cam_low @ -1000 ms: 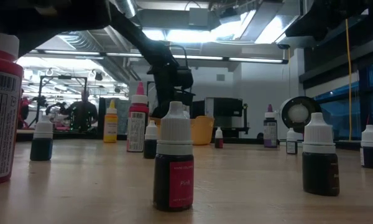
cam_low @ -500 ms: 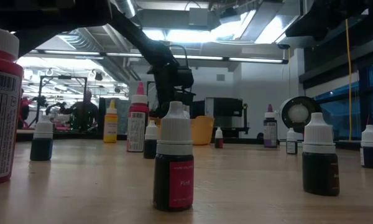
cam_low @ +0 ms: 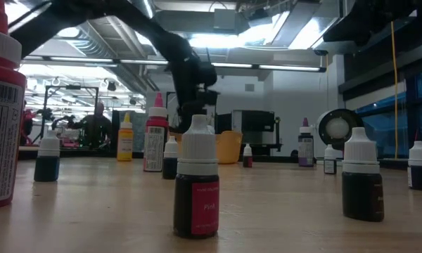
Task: Pick & Place food coloring
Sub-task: Put the top small pink food coloring bottle into the bin
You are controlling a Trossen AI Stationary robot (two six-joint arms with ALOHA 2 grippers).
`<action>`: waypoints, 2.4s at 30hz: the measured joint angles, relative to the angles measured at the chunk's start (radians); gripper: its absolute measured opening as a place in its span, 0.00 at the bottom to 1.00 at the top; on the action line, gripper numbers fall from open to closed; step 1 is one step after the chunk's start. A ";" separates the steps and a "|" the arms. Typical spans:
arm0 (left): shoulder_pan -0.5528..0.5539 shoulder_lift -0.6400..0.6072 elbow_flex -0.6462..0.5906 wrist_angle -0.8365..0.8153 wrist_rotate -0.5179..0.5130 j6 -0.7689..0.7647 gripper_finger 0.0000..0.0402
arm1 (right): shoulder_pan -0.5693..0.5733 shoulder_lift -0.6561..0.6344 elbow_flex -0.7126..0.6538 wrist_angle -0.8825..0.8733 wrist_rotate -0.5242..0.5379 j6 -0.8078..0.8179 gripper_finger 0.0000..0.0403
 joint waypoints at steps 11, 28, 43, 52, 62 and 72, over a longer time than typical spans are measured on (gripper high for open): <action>-0.021 -0.249 0.000 -0.020 0.170 0.031 0.35 | 0.000 0.000 0.000 0.000 0.000 0.000 0.07; -0.213 -0.486 0.000 -0.140 0.220 0.090 0.35 | 0.000 0.000 0.000 -0.001 0.007 0.001 0.07; -0.456 -0.493 0.000 -0.260 0.203 -0.038 0.35 | 0.000 0.000 0.000 -0.003 0.007 -0.026 0.07; -0.613 -0.444 0.000 -0.260 0.153 -0.338 0.35 | 0.000 0.000 0.000 -0.003 0.007 -0.053 0.07; -0.778 -0.313 0.000 -0.268 0.009 -0.530 0.34 | 0.000 0.000 0.000 -0.004 0.007 -0.130 0.07; -0.837 -0.213 -0.001 -0.265 -0.038 -0.591 0.34 | 0.000 0.000 0.000 -0.004 0.006 -0.153 0.07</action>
